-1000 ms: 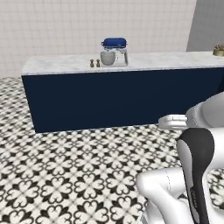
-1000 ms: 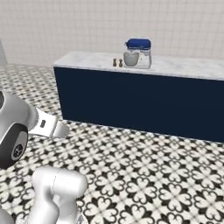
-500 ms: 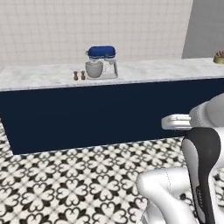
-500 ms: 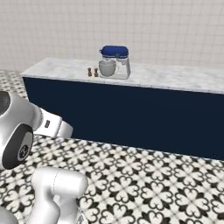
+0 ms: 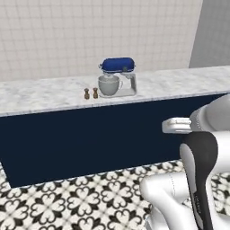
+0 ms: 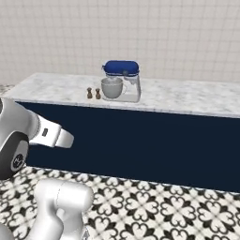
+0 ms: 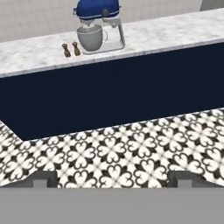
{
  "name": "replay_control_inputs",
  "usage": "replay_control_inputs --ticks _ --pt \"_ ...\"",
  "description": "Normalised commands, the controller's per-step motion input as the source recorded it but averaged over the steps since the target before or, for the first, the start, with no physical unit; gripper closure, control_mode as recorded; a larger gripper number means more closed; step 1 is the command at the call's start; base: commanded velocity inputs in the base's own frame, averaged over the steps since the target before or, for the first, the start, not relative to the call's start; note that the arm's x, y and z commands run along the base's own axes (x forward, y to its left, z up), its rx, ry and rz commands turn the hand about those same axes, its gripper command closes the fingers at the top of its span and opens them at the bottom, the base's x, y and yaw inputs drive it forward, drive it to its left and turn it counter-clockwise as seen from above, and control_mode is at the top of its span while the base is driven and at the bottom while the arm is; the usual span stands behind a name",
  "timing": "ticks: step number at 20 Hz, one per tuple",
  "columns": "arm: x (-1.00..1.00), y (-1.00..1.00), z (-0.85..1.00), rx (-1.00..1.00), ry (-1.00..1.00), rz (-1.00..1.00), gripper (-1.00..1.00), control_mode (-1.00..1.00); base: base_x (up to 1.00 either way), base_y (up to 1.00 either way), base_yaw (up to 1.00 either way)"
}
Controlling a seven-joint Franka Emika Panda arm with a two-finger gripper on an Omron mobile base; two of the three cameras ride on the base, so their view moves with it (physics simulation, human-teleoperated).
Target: Navigate to the stand mixer.
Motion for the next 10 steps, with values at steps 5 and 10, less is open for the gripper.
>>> replay_control_inputs --ticks 5,10 --pt "0.0 0.0 0.0 0.0 0.0 0.0 -1.0 1.0 1.0 -0.21 0.0" --pt "0.0 0.0 0.0 0.0 0.0 0.0 -1.0 1.0 1.0 -0.13 0.0"
